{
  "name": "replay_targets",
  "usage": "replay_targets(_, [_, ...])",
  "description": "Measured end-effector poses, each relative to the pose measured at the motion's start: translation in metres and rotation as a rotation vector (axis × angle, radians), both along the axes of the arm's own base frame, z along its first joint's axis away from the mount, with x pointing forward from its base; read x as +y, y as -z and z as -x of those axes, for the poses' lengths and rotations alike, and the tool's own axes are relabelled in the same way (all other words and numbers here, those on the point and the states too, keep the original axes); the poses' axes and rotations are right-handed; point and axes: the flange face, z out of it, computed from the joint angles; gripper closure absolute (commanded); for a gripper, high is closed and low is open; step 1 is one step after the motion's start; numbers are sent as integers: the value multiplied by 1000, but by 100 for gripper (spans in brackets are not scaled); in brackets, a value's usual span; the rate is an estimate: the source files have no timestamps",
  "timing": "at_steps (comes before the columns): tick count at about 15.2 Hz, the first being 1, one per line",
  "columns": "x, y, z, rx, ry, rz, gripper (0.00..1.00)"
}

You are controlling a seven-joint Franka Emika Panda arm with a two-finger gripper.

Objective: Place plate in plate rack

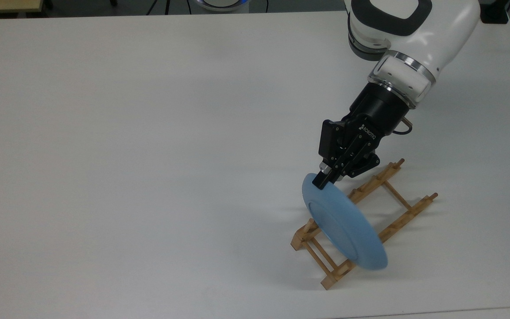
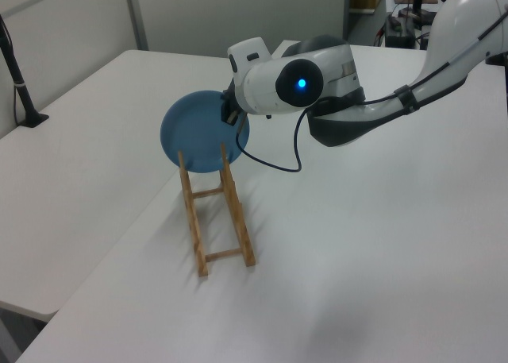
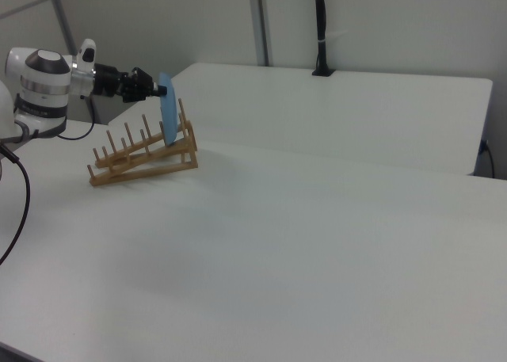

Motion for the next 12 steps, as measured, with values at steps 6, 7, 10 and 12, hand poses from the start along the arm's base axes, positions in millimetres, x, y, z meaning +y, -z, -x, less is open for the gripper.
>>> replay_targets(6, [1,-4,0,-37,20,-42,53])
replay_targets(7, [2,-7,0,-50,21,-55,53])
replay_targets(10, [10,-20,3,-97,21,-117,48])
replay_targets(12, [17,-30,10,-103,27,-191,45])
